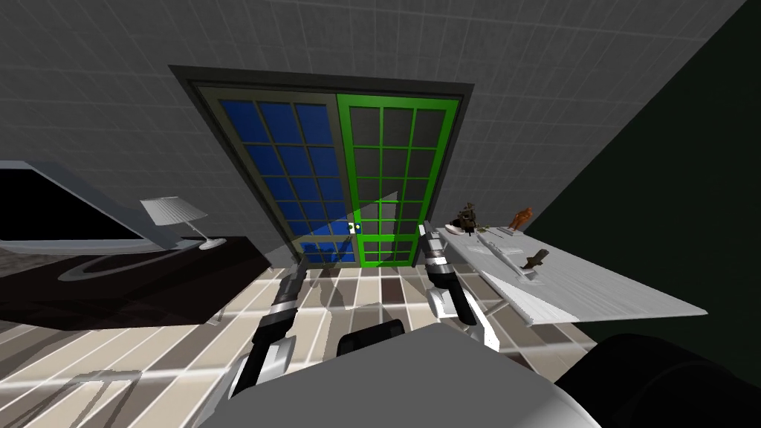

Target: Pull the door open

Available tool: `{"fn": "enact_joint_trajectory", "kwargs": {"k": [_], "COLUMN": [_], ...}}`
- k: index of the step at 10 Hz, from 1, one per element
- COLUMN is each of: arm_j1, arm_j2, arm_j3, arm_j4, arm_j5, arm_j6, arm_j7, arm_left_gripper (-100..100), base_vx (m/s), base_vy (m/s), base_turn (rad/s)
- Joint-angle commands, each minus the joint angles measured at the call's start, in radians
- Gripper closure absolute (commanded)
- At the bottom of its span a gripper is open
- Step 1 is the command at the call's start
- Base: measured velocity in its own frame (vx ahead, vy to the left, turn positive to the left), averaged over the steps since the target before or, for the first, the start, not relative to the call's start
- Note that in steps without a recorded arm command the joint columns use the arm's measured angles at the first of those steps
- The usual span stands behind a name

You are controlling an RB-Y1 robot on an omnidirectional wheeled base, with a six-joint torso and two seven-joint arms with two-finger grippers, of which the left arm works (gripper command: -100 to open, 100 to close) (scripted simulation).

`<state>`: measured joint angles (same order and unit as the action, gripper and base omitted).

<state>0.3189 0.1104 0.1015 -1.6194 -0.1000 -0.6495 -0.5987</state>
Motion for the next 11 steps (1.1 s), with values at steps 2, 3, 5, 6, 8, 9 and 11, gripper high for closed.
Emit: {"fn": "enact_joint_trajectory", "kwargs": {"k": [2, 3, 5, 6, 8, 9, 11], "arm_j1": [-0.025, -0.036, -0.056, -0.067, -0.077, -0.088, -0.109], "arm_j2": [0.002, 0.004, 0.008, 0.01, 0.012, 0.014, 0.017], "arm_j3": [0.004, 0.006, 0.009, 0.011, 0.013, 0.015, 0.019], "arm_j4": [0.074, 0.1, 0.162, 0.191, 0.221, 0.25, 0.308], "arm_j5": [-0.01, -0.014, -0.023, -0.027, -0.032, -0.036, -0.045], "arm_j6": [-0.021, -0.027, -0.041, -0.048, -0.055, -0.061, -0.075], "arm_j7": [-0.047, -0.068, -0.109, -0.13, -0.151, -0.172, -0.213], "arm_left_gripper": [-100, -100, -100, -100, -100, -100, -100], "base_vx": [0.069, 0.096, 0.099, 0.103, 0.059, 0.081, 0.103], "base_vy": [-0.008, -0.008, -0.002, 0.0, -0.01, -0.015, -0.011], "base_turn": [-0.027, -0.041, -0.035, -0.035, -0.016, -0.031, -0.037]}}
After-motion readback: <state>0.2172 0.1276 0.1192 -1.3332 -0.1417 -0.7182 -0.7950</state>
